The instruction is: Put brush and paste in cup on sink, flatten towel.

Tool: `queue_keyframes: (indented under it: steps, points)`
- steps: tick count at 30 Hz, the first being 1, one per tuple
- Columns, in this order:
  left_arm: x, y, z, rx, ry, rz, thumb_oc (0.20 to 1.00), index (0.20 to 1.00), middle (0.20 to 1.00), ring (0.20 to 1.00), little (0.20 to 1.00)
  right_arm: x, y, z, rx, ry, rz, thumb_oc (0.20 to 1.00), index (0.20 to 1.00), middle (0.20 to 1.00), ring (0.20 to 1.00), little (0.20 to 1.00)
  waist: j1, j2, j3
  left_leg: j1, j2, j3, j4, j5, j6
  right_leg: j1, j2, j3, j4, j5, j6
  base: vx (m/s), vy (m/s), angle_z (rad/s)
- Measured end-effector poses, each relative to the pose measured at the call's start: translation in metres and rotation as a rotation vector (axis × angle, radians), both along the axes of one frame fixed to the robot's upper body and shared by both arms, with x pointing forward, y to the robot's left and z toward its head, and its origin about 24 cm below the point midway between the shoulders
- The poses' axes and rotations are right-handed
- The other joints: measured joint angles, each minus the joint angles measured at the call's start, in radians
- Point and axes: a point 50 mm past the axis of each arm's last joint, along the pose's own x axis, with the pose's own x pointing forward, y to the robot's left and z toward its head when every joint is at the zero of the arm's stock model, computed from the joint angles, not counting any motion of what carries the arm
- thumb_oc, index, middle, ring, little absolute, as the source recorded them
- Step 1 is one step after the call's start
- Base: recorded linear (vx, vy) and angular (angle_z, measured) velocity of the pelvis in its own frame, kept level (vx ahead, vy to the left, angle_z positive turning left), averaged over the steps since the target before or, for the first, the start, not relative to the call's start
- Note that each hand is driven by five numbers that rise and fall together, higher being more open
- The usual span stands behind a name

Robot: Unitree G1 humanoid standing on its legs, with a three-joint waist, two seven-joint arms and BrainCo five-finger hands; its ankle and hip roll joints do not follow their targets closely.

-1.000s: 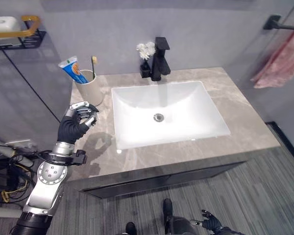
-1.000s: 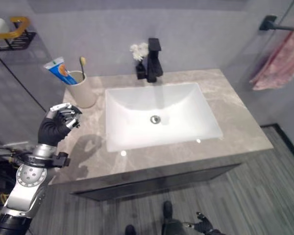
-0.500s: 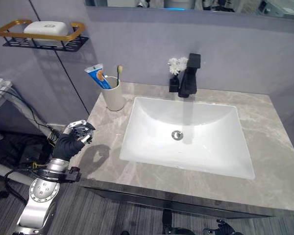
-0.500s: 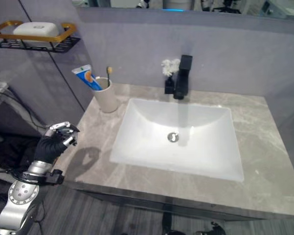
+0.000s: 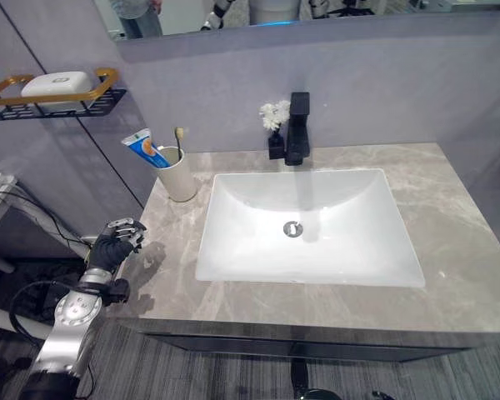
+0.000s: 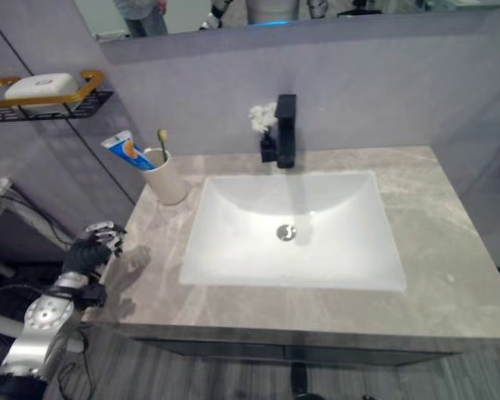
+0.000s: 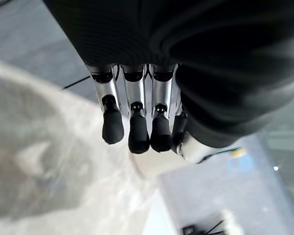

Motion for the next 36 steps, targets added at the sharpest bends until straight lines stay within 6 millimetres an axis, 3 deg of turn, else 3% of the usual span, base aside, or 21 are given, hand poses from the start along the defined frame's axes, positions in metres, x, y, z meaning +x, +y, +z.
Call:
queue_keyframes:
  steps: [5,14,24,28,36]
  points:
    - [0.021,0.003,-0.002,0.031,0.030,0.055,0.200,0.200,0.200,0.200,0.200,-0.006,0.000,0.000,-0.005,0.026,0.019,1.000,1.000,1.000,1.000,1.000,-0.020,-0.039,-0.014,-0.032,-0.006,0.048,0.001,-0.001,0.000,-0.052,0.003,0.035,0.000,0.021,-0.002,0.01,0.004,-0.27]
    - [0.036,0.003,0.007,0.041,0.003,0.107,0.200,0.200,0.200,0.200,0.200,0.010,0.005,0.000,0.006,-0.005,0.075,1.000,1.000,1.000,1.000,1.000,-0.022,-0.053,-0.007,-0.037,-0.014,0.072,-0.003,-0.006,0.002,-0.066,0.005,0.054,0.000,0.027,0.003,0.00,-0.004,-0.06]
    - [0.059,0.010,0.041,0.090,-0.097,0.177,0.200,0.200,0.200,0.200,0.200,0.023,0.012,0.000,0.018,-0.034,0.128,1.000,1.000,1.000,1.000,1.000,-0.021,-0.106,0.007,-0.071,-0.021,0.102,0.001,-0.006,0.002,-0.119,0.008,0.084,0.001,0.039,0.012,-0.01,-0.016,-0.09]
    - [0.073,0.019,0.056,0.108,-0.123,0.229,0.200,0.200,0.200,0.200,0.200,0.027,0.015,0.000,0.021,-0.043,0.155,1.000,1.000,1.000,1.000,1.000,-0.032,-0.125,0.011,-0.084,-0.022,0.109,0.001,-0.008,0.000,-0.135,0.015,0.094,0.000,0.040,0.012,-0.01,-0.010,-0.05]
    - [0.082,0.045,0.086,0.170,-0.157,0.345,0.200,0.200,0.200,0.200,0.200,0.038,0.019,0.002,0.042,-0.093,0.161,1.000,1.000,1.000,1.000,1.000,-0.059,-0.158,0.025,-0.086,-0.018,0.157,0.001,-0.016,-0.008,-0.160,0.035,0.135,0.008,0.052,0.003,0.01,-0.023,-0.18]
